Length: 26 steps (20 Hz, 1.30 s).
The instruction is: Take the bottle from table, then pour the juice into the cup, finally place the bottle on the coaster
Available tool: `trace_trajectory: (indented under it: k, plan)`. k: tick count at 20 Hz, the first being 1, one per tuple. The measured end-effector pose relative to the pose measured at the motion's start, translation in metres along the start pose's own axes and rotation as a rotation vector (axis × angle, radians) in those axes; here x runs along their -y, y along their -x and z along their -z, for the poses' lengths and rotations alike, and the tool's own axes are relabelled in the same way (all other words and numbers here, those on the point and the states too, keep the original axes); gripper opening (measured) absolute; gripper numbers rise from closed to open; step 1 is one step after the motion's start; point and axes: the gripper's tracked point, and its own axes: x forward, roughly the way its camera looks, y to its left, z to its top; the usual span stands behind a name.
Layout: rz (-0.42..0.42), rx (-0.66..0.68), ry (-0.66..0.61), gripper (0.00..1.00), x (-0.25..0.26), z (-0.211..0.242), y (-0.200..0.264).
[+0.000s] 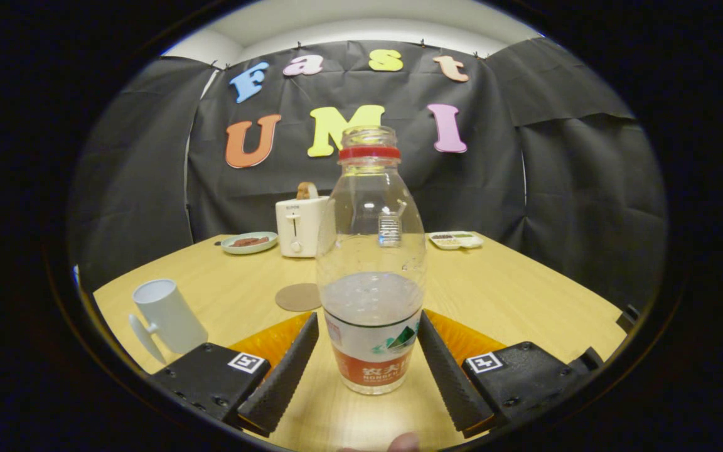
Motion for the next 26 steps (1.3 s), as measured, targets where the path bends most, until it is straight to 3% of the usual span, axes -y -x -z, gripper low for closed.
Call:
trace_trajectory:
  k: [4,8,14,21,26]
  plan:
    - [0.009,0.005,-0.032,0.97,0.001,-0.004,-0.003]
    - [0.018,0.008,-0.037,0.85,0.001,-0.008,-0.004]
    - [0.011,0.029,0.103,0.80,-0.016,-0.022,0.001]
    - [0.057,0.085,0.450,0.79,-0.042,-0.054,-0.012]
    - [0.079,0.121,0.772,0.79,-0.062,-0.056,-0.022]
